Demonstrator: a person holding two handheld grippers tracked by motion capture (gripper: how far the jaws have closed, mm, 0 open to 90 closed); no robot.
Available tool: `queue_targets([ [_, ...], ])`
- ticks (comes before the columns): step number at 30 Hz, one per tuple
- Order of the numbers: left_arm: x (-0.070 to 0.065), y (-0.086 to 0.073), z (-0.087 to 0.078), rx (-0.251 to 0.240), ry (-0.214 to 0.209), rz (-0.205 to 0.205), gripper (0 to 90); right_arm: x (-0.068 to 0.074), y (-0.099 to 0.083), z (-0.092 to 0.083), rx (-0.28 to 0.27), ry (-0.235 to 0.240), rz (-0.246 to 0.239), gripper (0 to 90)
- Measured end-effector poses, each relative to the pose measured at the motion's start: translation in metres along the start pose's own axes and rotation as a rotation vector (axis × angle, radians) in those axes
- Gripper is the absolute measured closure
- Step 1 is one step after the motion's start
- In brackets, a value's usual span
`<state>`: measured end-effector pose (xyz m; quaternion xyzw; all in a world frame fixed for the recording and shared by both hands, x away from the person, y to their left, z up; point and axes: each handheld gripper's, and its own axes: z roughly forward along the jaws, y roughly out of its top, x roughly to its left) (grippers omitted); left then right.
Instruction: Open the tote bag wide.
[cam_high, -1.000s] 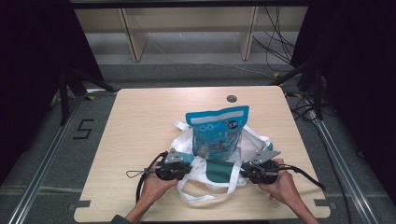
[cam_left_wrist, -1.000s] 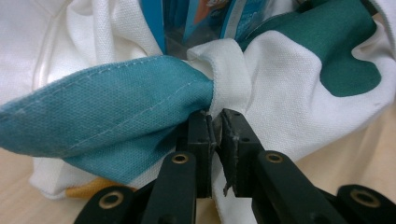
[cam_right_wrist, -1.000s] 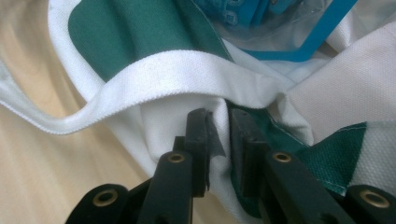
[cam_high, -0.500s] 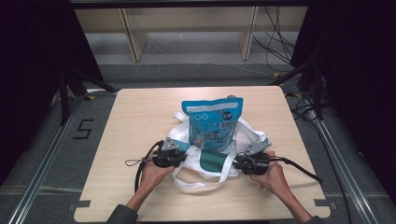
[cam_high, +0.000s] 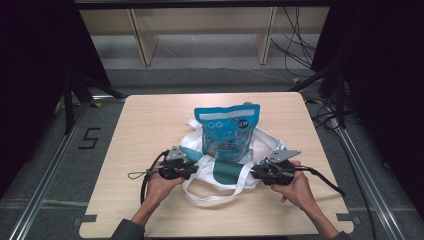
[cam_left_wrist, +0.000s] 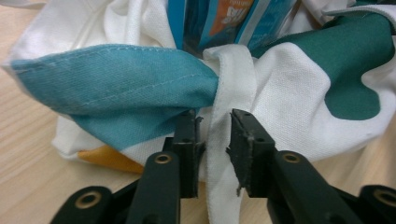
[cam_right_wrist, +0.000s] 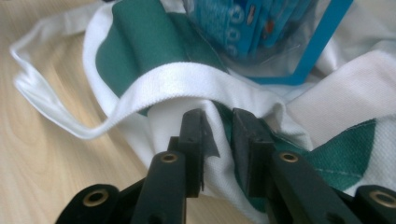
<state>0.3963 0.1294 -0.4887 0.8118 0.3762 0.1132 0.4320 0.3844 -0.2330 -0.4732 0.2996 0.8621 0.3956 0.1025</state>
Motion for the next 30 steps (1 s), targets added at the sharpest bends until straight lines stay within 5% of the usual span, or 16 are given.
queue_targets([
  [10, -0.004, 0.003, -0.019, -0.057, -0.028, -0.048, 54.3, -0.002, -0.001, -0.02, -0.071, -0.005, 0.077, 62.7],
  [12, -0.004, 0.003, -0.023, -0.039, -0.028, -0.023, 52.9, -0.003, -0.001, -0.022, -0.083, -0.017, 0.071, 61.7],
  [21, -0.015, 0.002, -0.033, -0.052, -0.029, -0.041, 40.7, -0.012, -0.001, -0.038, -0.137, -0.046, 0.069, 54.3],
  [24, -0.014, 0.0, -0.037, -0.032, -0.028, -0.01, 38.7, -0.014, -0.003, -0.039, -0.134, -0.029, 0.091, 54.0],
  [25, -0.016, -0.001, -0.037, -0.047, -0.033, -0.035, 38.0, -0.013, -0.003, -0.039, -0.136, -0.041, 0.099, 53.3],
  [30, -0.016, -0.006, -0.041, -0.049, -0.025, -0.035, 34.6, -0.013, -0.003, -0.04, -0.134, -0.051, 0.074, 50.7],
])
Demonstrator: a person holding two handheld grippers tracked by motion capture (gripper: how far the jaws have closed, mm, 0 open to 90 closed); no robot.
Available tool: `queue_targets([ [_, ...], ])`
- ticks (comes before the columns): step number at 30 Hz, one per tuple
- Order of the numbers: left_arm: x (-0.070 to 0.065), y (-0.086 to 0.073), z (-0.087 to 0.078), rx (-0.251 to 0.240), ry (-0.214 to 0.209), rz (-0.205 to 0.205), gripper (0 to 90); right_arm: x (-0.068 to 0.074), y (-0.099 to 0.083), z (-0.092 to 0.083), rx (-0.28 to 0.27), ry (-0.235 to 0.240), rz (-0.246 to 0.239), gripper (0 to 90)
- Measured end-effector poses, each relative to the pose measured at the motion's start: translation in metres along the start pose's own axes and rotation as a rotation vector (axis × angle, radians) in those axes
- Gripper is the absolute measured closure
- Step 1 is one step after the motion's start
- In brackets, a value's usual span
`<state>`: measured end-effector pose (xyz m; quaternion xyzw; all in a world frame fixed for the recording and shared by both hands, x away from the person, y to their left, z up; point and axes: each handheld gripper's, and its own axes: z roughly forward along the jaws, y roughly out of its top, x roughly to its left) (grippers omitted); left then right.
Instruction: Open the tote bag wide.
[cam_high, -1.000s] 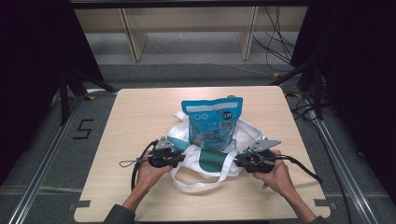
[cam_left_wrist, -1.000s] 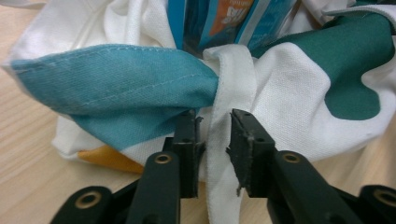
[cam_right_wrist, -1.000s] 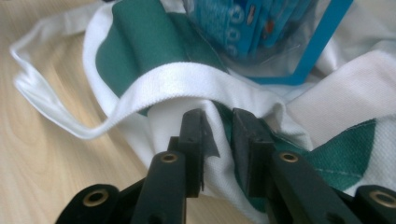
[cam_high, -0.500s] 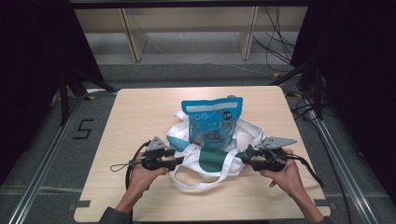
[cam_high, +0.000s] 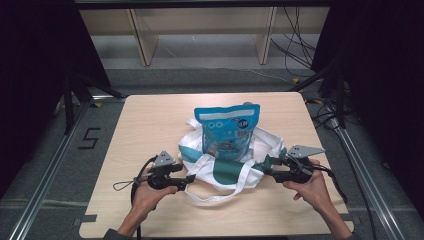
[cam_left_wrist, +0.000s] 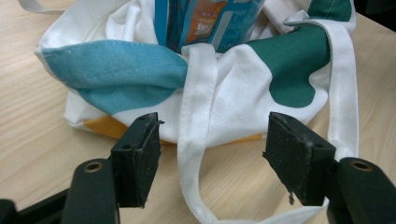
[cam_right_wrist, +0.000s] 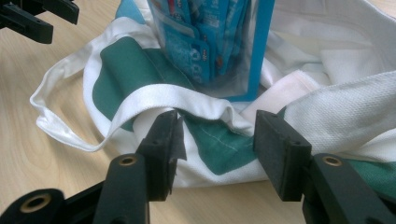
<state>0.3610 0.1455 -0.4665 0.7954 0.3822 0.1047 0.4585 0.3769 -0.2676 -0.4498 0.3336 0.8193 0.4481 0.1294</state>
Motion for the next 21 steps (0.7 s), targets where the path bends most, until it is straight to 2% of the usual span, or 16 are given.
queue_targets([
  [2, 0.001, -0.002, -0.002, -0.008, 0.015, 0.003, 33.1, 0.0, 0.0, 0.0, -0.002, 0.002, 0.0, 49.1],
  [4, 0.003, -0.003, -0.004, -0.006, 0.002, -0.008, 31.4, 0.0, 0.0, 0.0, -0.001, 0.001, 0.005, 47.9],
  [5, 0.003, -0.004, -0.004, -0.009, 0.002, -0.012, 30.7, 0.002, 0.0, 0.0, 0.001, 0.007, 0.038, 47.0],
  [6, 0.004, -0.006, -0.005, -0.01, 0.003, -0.014, 28.6, 0.002, -0.001, -0.001, -0.003, 0.001, 0.029, 45.6],
  [7, 0.005, -0.007, -0.006, 0.006, 0.011, 0.002, 28.6, 0.002, -0.001, -0.001, -0.003, 0.001, 0.029, 45.6],
  [9, 0.004, -0.01, -0.005, -0.01, 0.0, -0.031, 25.4, 0.003, -0.001, -0.002, 0.007, 0.014, 0.04, 43.7],
  [12, 0.003, -0.012, -0.006, -0.011, 0.002, -0.04, 22.5, 0.005, -0.002, -0.004, 0.002, -0.003, 0.056, 41.6],
  [13, 0.003, -0.013, -0.007, -0.012, 0.0, -0.048, 22.1, 0.004, -0.002, -0.005, 0.002, -0.007, 0.042, 41.5],
  [14, 0.002, -0.013, -0.009, -0.023, -0.005, -0.054, 21.8, 0.005, -0.002, -0.006, 0.005, -0.004, 0.054, 41.5],
  [16, 0.002, -0.014, -0.012, -0.035, -0.005, -0.031, 21.2, 0.006, -0.003, -0.007, -0.011, -0.008, 0.058, 40.9],
  [18, 0.002, -0.017, -0.016, -0.05, -0.006, -0.043, 20.2, 0.007, -0.007, -0.012, -0.007, -0.022, 0.072, 40.2],
  [21, 0.002, -0.019, -0.018, -0.047, -0.005, -0.044, 19.7, 0.008, -0.011, -0.014, -0.007, -0.032, 0.067, 40.2],
])
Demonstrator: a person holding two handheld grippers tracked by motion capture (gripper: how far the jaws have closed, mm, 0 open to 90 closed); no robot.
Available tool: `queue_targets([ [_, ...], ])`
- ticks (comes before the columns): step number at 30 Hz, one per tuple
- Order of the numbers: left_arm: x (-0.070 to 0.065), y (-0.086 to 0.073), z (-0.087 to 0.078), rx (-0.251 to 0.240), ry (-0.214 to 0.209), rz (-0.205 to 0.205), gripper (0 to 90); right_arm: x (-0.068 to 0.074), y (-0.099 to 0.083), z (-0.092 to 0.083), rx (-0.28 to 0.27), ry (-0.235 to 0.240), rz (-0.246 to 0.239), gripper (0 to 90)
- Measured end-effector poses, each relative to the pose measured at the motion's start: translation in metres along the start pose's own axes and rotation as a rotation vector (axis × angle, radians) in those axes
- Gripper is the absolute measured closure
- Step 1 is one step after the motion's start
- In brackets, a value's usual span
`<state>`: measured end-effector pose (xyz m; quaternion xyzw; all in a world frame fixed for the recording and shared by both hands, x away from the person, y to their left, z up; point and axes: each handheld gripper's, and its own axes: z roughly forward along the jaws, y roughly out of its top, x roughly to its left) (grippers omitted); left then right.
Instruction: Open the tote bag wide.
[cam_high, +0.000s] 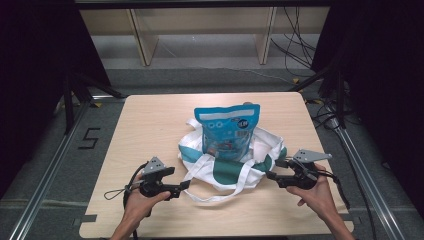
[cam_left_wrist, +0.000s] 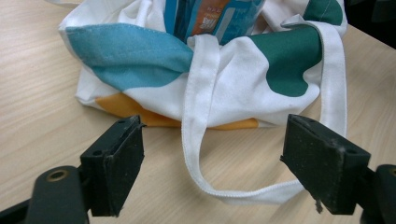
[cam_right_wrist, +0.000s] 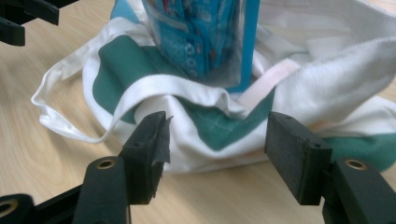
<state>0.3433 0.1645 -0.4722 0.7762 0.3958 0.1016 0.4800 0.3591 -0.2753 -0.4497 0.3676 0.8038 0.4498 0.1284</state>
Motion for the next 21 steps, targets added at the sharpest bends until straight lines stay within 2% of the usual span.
queue_targets([
  [3, 0.0, -0.006, -0.002, 0.013, 0.001, 0.006, 20.0, 0.003, -0.008, -0.006, 0.012, -0.023, -0.011, 40.3],
  [6, 0.0, -0.009, -0.003, 0.022, 0.002, 0.01, 20.1, 0.003, -0.012, -0.008, 0.015, -0.013, 0.003, 40.3],
  [8, -0.001, -0.011, -0.003, 0.025, 0.001, 0.007, 20.1, 0.003, -0.016, -0.011, 0.014, -0.032, 0.014, 39.9],
  [9, -0.001, -0.013, -0.003, 0.035, 0.005, 0.023, 19.1, 0.001, -0.019, -0.013, 0.012, -0.04, 0.012, 39.6],
  [11, -0.003, -0.015, -0.003, 0.034, 0.014, 0.009, 18.5, 0.0, -0.021, -0.013, 0.011, -0.026, 0.018, 39.5],
  [12, -0.003, -0.016, -0.003, 0.044, 0.016, 0.011, 18.2, -0.001, -0.023, -0.014, 0.012, -0.044, 0.015, 39.5],
  [13, -0.003, -0.017, -0.003, 0.048, 0.013, 0.029, 18.2, -0.003, -0.025, -0.014, 0.011, -0.03, 0.002, 39.5],
  [14, -0.005, -0.018, -0.004, 0.049, 0.017, 0.013, 18.2, 0.0, -0.029, -0.016, 0.03, -0.032, 0.026, 39.4],
  [15, -0.005, -0.019, -0.004, 0.044, 0.012, 0.014, 18.2, 0.0, -0.029, -0.016, 0.03, -0.032, 0.026, 39.4],
  [17, -0.004, -0.02, -0.005, 0.047, 0.003, 0.045, 18.2, 0.001, -0.033, -0.016, 0.032, -0.026, 0.034, 38.1],
  [18, -0.006, -0.021, -0.005, 0.036, 0.011, 0.03, 18.2, -0.002, -0.034, -0.015, 0.024, -0.026, -0.013, 37.5],
  [19, -0.006, -0.022, -0.007, 0.048, 0.014, 0.021, 18.2, 0.001, -0.035, -0.017, 0.053, -0.039, 0.02, 37.3],
  [21, -0.005, -0.024, -0.007, 0.044, 0.004, 0.032, 18.1, 0.004, -0.038, -0.017, 0.062, -0.056, -0.005, 37.3],
])
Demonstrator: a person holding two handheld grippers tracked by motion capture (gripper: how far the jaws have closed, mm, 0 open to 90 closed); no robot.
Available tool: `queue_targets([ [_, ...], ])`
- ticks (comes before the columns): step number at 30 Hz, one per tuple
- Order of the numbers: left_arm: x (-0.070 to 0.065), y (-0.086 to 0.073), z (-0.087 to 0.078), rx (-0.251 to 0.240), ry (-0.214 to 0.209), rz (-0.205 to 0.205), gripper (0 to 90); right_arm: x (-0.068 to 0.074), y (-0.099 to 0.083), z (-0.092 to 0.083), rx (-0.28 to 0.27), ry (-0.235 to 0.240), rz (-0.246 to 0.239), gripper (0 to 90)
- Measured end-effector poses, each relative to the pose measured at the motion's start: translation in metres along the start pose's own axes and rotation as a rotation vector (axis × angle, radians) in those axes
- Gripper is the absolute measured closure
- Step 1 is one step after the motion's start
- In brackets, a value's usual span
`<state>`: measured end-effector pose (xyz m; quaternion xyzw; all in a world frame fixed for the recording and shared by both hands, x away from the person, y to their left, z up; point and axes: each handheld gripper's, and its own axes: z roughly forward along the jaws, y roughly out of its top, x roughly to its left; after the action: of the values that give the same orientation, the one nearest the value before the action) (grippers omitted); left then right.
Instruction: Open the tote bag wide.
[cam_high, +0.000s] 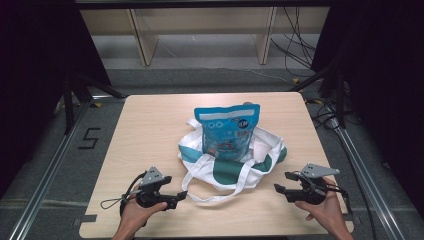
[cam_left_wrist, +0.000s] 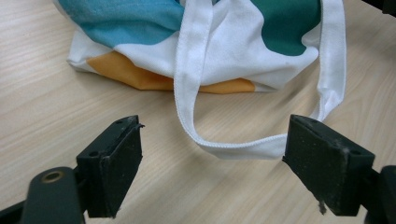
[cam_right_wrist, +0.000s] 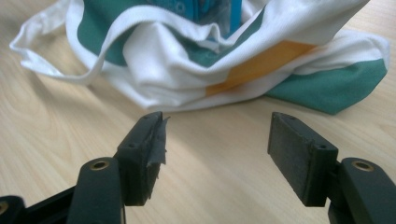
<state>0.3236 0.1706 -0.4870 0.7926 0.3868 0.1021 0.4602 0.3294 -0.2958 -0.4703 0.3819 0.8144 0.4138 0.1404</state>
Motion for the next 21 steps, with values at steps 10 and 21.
queue_targets([
  [10, -0.007, -0.014, -0.003, 0.015, 0.015, 0.013, 16.7, 0.01, -0.01, -0.004, 0.039, 0.007, -0.029, 35.8],
  [21, -0.024, -0.028, -0.008, 0.036, 0.032, 0.031, 16.2, 0.009, -0.039, -0.015, 0.074, 0.048, 0.031, 35.8],
])
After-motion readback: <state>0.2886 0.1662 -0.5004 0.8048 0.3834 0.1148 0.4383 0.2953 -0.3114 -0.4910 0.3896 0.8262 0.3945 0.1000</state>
